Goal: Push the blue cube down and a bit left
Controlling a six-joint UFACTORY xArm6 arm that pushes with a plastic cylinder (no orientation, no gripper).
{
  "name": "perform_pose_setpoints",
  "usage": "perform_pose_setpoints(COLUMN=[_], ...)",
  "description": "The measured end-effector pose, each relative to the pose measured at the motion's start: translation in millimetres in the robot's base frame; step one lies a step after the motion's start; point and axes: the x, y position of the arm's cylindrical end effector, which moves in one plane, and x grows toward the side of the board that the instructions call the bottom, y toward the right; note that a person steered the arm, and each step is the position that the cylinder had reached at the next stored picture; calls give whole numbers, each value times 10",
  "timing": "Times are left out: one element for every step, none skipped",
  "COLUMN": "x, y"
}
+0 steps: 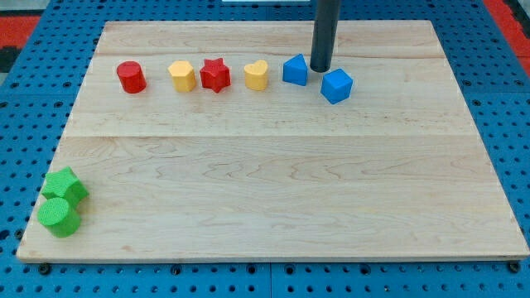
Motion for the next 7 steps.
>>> perform_pose_setpoints(x=[84, 367, 496, 246, 398, 654, 750], y=[333, -253, -657, -452, 2, -55, -221])
